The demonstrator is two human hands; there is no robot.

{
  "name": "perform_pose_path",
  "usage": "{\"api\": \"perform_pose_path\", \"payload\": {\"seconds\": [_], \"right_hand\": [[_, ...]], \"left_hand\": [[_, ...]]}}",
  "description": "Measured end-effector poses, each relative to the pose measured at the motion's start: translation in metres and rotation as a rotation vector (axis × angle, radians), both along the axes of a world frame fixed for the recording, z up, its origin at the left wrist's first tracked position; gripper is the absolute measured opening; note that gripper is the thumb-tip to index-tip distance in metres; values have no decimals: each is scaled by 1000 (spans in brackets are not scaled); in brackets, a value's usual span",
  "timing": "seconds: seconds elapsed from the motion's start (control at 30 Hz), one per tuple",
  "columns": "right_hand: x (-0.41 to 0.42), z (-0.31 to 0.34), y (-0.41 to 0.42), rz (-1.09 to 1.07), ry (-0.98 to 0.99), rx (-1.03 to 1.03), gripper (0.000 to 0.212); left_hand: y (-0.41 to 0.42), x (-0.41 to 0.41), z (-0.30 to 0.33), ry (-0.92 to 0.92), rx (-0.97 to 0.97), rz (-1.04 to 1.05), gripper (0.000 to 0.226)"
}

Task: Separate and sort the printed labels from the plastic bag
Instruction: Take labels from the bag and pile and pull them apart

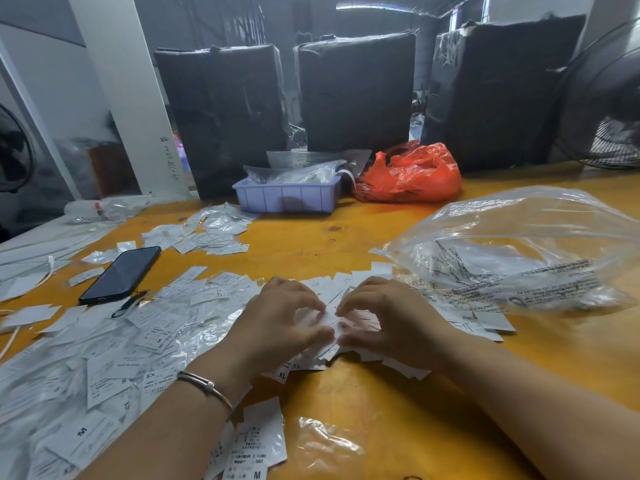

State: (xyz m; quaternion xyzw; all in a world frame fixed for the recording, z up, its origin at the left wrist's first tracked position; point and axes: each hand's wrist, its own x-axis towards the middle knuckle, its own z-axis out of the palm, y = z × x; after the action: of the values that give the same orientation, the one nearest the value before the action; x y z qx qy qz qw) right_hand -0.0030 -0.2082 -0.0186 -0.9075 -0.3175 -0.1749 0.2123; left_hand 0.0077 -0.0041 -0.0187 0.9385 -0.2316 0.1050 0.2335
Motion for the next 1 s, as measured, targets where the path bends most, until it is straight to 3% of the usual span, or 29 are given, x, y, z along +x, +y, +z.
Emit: {"api": "perform_pose_path", "payload": {"seconds": [0.1, 0.17, 0.23, 0.47, 0.57, 0.67, 0.9, 1.0], "right_hand": [[-1, 5, -10, -156, -49, 84, 23], [1, 11, -23, -401, -174, 133, 7], [5, 16, -39, -650, -225, 138, 13], [21, 16, -79, -1091, 19, -99, 24], [26, 11, -88, -1142, 175, -172, 27], [28, 7, -90, -1157, 233, -175, 12], [32, 8, -95, -1180, 126, -113, 16], [32, 7, -94, -1134, -77, 17, 17]], "left_hand": [[-2, 2, -2, -1, 76, 34, 53], [-4, 3, -3, -18, 94, 59, 58], [-7, 3, -4, -40, 120, 95, 61], [-9, 5, -7, -34, 116, 138, 60], [-6, 6, -9, -60, 54, 124, 51], [-6, 6, -10, -77, -5, 118, 42], [-6, 5, -10, -90, -5, 77, 40], [-6, 4, -8, -150, -32, 49, 46]]}}
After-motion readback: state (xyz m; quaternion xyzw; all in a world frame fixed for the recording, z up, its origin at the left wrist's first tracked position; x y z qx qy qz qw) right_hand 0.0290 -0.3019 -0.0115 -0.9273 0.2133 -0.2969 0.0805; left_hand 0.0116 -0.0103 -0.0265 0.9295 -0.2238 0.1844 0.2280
